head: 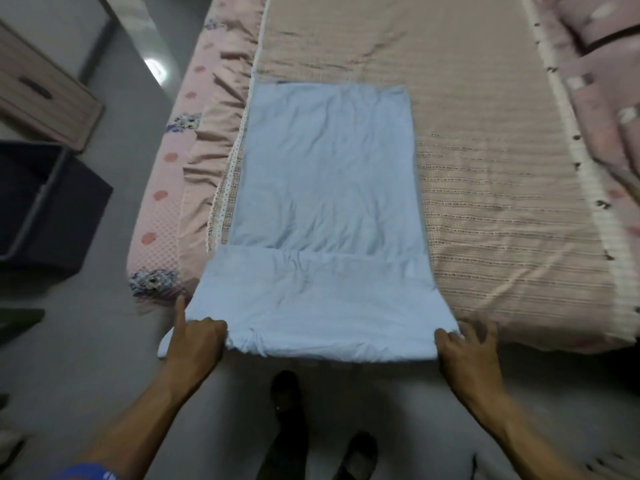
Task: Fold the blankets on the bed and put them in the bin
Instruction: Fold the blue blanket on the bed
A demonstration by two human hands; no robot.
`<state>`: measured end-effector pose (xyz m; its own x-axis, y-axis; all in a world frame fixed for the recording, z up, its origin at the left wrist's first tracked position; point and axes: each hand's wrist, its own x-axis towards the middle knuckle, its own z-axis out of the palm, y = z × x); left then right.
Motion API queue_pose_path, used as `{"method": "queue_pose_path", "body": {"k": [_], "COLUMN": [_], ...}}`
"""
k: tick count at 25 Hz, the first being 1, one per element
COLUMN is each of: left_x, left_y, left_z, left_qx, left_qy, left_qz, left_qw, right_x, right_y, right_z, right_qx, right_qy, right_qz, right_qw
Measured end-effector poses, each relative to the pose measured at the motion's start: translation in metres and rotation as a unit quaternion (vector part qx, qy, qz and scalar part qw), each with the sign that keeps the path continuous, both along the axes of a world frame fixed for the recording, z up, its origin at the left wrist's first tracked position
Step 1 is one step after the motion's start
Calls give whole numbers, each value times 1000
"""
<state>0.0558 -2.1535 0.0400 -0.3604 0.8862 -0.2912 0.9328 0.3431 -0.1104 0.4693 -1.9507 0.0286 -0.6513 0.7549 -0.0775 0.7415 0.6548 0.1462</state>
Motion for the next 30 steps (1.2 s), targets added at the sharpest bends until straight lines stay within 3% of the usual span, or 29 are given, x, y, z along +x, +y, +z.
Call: {"method": "queue_pose_path", "body": {"k": [3, 7, 10, 13, 19, 25, 27, 30], "left_x": [6, -21, -57, -105, -194, -240, -245, -226], "left_y": [11, 72, 131, 201, 364, 426, 440, 438], "left_z": [37, 90, 104, 97, 33, -93, -120, -142], "left_qx": [32, -21, 27, 13, -10, -45, -10, 120], "left_qy": [30, 42, 41, 47, 49, 67, 81, 121], "left_qz": [18, 84, 97, 98, 52, 52, 56, 13], "left_qw": [999, 995, 994, 994, 997, 995, 995, 985], "right_x": [5, -25, -63, -106, -195, -242, -244, -246], "right_y": [18, 85, 145, 208, 356, 455, 471, 458], "right_z": [48, 96, 106, 99, 45, -58, -92, -128], "right_qx": [-22, -5, 8, 11, -27, -105, -115, -59], "right_qy": [8, 56, 78, 76, 35, 1, 11, 65], "right_qz": [-30, -86, -120, -158, -235, -221, -215, -184], "right_qw": [999, 995, 990, 985, 971, 970, 970, 979]}}
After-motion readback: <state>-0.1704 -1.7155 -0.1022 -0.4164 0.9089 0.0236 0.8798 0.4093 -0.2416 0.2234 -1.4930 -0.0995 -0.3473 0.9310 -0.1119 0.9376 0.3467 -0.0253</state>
